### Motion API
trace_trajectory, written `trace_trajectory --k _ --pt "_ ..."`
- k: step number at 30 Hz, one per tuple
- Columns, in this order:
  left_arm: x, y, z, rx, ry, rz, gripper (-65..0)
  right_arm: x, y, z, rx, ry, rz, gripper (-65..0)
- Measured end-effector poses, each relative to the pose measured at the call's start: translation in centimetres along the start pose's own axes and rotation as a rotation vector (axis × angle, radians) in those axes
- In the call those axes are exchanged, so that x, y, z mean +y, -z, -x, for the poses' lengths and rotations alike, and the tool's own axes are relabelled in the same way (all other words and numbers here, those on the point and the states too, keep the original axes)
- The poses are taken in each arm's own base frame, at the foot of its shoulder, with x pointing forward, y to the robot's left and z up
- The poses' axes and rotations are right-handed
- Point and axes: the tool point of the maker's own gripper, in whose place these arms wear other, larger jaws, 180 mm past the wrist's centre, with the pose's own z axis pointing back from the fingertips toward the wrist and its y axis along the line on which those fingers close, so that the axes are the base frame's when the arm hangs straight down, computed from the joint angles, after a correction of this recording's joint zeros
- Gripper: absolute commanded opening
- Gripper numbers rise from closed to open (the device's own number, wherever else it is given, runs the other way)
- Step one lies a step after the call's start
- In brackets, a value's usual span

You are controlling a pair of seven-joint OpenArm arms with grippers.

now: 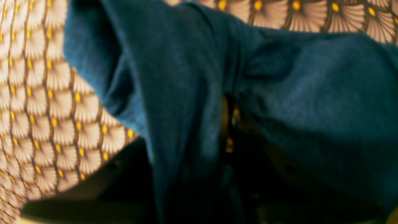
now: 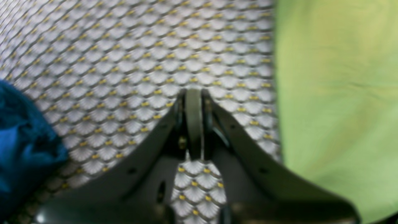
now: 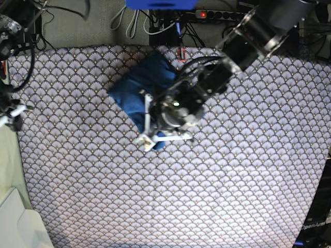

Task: Fold the T-shirt properly
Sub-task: 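Press down on the folded bundle with the left gripper to flatten it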

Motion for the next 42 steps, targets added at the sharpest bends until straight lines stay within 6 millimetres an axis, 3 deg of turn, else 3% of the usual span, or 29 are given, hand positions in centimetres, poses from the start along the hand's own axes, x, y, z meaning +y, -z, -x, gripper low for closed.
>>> trace_trajectory --k 4,13,18,27,30,38,42 --pt "-2.0 1.7 -0.7 0.016 0.116 -0.031 -64.8 -2.8 -1.4 0.9 0.024 0.018 0.077 -64.6" --pt "-6.6 2.9 -4.3 -0.087 0.367 -0.091 -64.8 -6.0 -3.5 2.0 0.014 0.074 0.163 -64.6" --pt "-7.4 2.8 -5.3 -0.105 0.418 -0.111 -64.8 -6.5 -3.9 3.1 0.045 0.078 0.179 -64.6" --pt "-7.1 2.8 -5.3 -0.101 0.425 -0.129 -64.1 -6.3 -3.8 2.9 0.034 0.076 0.172 -64.5" --pt "-6.9 2.8 -4.9 -0.070 0.424 -0.138 -56.6 -6.2 -3.8 2.9 0.037 0.076 0.170 -64.5" --pt "-6.0 2.4 -5.6 -0.071 0.429 -0.165 -20.2 -6.2 -3.7 2.7 0.031 0.077 0.169 -64.5" --pt "-5.8 1.9 -6.3 -0.095 0.420 -0.169 -11.0 -6.2 -3.7 2.9 0.037 0.075 0.168 -64.5"
